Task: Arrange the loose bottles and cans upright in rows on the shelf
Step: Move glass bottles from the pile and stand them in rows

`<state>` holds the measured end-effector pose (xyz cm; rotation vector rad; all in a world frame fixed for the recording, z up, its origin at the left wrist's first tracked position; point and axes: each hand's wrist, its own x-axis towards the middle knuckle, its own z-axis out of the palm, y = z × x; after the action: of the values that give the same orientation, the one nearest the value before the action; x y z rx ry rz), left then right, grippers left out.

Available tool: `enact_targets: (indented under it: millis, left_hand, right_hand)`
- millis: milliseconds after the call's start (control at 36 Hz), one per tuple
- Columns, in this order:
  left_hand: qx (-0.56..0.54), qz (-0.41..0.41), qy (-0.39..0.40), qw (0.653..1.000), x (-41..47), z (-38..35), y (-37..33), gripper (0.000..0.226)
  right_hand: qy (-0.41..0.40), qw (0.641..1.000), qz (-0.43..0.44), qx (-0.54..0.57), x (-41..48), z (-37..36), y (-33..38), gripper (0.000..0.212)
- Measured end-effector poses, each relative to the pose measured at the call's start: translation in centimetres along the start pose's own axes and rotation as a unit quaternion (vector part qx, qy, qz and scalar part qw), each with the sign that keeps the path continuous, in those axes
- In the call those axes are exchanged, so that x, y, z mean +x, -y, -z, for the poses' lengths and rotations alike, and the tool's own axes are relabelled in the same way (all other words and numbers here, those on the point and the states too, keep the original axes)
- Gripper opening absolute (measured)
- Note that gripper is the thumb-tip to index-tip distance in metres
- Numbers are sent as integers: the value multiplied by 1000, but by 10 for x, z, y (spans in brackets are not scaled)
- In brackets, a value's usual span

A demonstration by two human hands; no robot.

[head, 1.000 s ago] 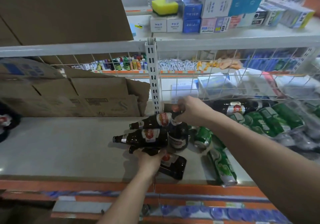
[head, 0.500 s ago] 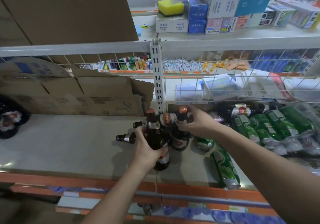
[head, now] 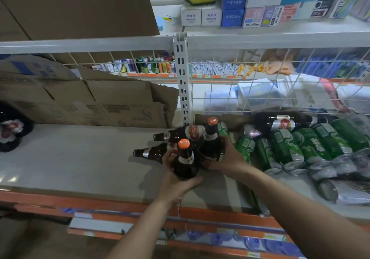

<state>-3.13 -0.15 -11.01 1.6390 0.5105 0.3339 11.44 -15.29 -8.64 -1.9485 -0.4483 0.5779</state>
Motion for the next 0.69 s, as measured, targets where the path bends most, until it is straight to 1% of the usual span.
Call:
enact_targets:
  millis: [56, 83, 167, 222, 306, 389, 472, 556, 639, 667, 694]
  left_hand:
    - [4, 10, 10, 1000, 1, -2, 0, 109]
    - [5, 18, 10, 1000, 2, -2, 0, 107]
    - [-5, 23, -1, 1000, 6, -2, 4, 100]
    - [-9, 32, -3, 999, 8, -2, 8, 101]
    - [-28, 54, 9, 998, 8, -1, 8, 102]
    - [-24, 68, 15, 997, 8, 1, 4, 91]
    - [-15, 55, 12, 998, 8, 1, 0, 80]
    - [-22, 64, -11, 998, 6, 1, -7, 76]
    - [-10, 59, -26, 998, 6, 12, -15, 86]
    - [-3, 55, -29, 998, 6, 20, -18, 88]
    - [-2, 50, -34, 998, 5, 28, -24, 84]
  right_hand:
    - [-10, 1000, 4, 14, 5, -4, -2, 100]
    - [-14, 1000, 2, 15, 6, -6, -2, 101]
    - [-35, 999, 10, 26, 12, -12, -3, 93]
    - [-57, 997, 12, 46, 16, -17, -5, 87]
    - [-83, 992, 18, 89, 20, -25, -10, 88]
    - [-94, 988, 18, 123, 24, -30, -14, 90]
    - [-87, 991, 7, 99, 26, -31, -17, 79]
    - [-98, 992, -2, 80, 24, -29, -11, 72]
    - [-117, 992, 0, 53, 9, -19, 12, 66]
    - [-115, 992, 8, 59, 6, -16, 17, 65]
    - [-111, 992, 15, 64, 4, -12, 21, 67]
